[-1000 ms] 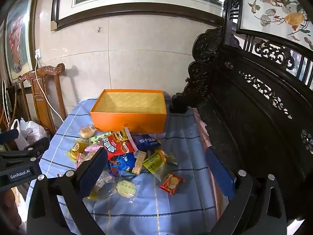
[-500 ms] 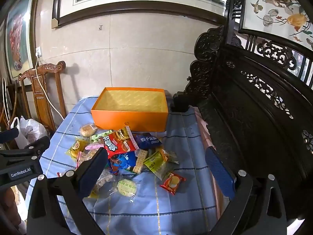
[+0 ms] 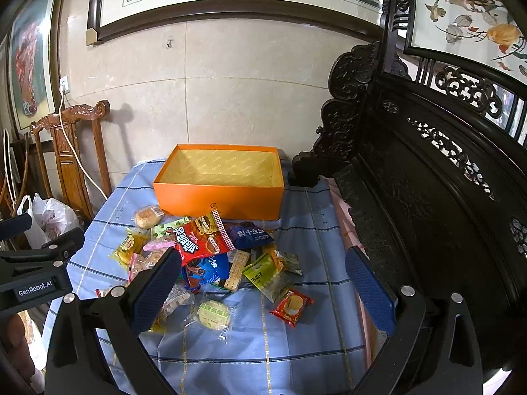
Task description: Organize snacks
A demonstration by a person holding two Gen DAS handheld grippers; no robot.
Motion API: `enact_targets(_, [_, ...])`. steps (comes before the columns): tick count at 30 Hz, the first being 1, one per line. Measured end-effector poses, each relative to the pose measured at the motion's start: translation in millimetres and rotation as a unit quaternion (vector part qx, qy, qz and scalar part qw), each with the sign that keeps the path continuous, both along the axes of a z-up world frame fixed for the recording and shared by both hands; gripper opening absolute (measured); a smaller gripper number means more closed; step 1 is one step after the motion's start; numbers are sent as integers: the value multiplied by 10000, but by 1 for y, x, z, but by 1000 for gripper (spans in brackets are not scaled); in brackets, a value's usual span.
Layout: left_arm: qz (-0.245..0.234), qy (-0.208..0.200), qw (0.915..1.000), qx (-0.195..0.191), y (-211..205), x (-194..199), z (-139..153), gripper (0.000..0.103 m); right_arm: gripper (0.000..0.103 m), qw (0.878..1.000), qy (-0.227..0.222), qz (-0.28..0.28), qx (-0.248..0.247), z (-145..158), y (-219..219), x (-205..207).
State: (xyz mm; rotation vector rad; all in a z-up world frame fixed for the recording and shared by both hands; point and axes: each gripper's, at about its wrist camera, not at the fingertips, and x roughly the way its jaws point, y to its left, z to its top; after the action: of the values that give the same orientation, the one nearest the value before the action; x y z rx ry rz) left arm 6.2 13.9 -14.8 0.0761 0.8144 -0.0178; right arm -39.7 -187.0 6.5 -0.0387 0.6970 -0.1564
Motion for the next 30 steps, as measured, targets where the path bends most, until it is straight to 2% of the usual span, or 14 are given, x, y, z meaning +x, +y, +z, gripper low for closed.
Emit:
enact_targets(15, [-16,66,10000,-25,2,11,-12,99,99,9999,96,13,-42,-2,11,11])
enact_targets(30, [-145,76,9998,-71,16,29,-8,99,99,9998,92,-161,-61,0,19,20])
